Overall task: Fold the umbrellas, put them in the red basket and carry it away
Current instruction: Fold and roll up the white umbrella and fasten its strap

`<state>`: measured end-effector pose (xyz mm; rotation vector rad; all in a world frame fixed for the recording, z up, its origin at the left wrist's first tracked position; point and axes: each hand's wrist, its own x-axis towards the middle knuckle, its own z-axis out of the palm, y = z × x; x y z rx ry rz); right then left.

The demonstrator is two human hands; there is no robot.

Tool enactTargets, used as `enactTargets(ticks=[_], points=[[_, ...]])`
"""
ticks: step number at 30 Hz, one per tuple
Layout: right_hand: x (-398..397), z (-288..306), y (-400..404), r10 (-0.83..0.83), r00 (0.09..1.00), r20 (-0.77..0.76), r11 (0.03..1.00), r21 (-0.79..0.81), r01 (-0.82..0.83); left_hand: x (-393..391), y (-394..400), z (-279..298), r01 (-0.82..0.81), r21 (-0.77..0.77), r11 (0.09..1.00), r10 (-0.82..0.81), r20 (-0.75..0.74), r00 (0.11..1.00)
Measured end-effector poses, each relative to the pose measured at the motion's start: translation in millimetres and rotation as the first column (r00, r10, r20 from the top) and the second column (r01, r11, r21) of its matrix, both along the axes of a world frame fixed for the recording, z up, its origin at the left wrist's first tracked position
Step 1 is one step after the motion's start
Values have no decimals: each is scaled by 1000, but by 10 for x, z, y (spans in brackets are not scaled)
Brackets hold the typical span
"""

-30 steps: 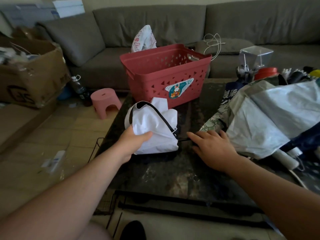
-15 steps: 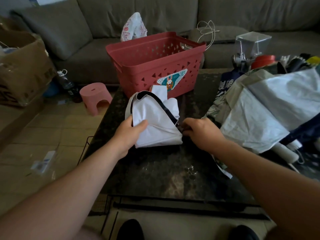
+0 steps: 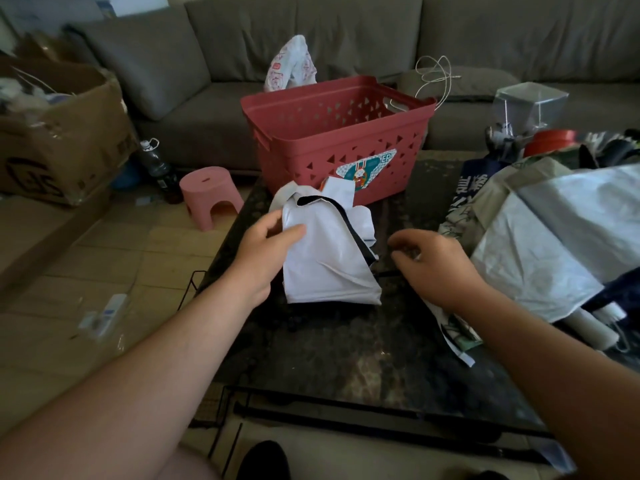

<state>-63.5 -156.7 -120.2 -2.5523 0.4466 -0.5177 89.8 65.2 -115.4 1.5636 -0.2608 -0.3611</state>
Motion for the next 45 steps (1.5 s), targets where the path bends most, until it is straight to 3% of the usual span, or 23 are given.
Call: enactTargets(ticks=[3,11,14,18,21,23,26,31,34,37,40,42,45], points=[[47,167,180,70,992,106,990,112,-82,-67,11,219,8,-92,996,3,112,994],[124,372,692,338,916,215,926,98,-365,-444,-46,442,-66,-128,990,113,406,907],[151,347,761,302,909,286,921,158,-355,-511,-90,537,-68,-150,986,121,381,917],[139,402,713,287,918,273,819,428,-383,-518,-117,640,7,-64,998,16,352,936],[76,494,809,369,899,235,835,342,-432,-596,-190,725,-101,-33,994,106,324,940],[107,472,892,303,930,209,882,309,-356,-635,-234,765,-191,22,981,170,363,916],[199,400,839,150,962,229,908,353,-226,-595,-234,867,-116,54,992,91,342,935],[162,374,584,87,970,229,737,640,-217,-458,-71,925,243,60,968,-250,224,942],[164,329,530,78,975,207,672,712,-205,-367,-63,999,26,216,976,-106,369,923],[101,408,613,154,948,278,517,795,-317,-433,-121,1077,-12,66,998,-10,315,949],[60,420,724,256,911,324,650,640,-410,-673,-198,1089,-27,7,1000,24,311,950],[120,392,753,125,923,364,738,588,-332,-814,-232,1092,8,43,999,-24,383,924],[182,384,647,24,924,382,798,549,-248,-1038,-191,1196,67,212,975,-185,611,769]])
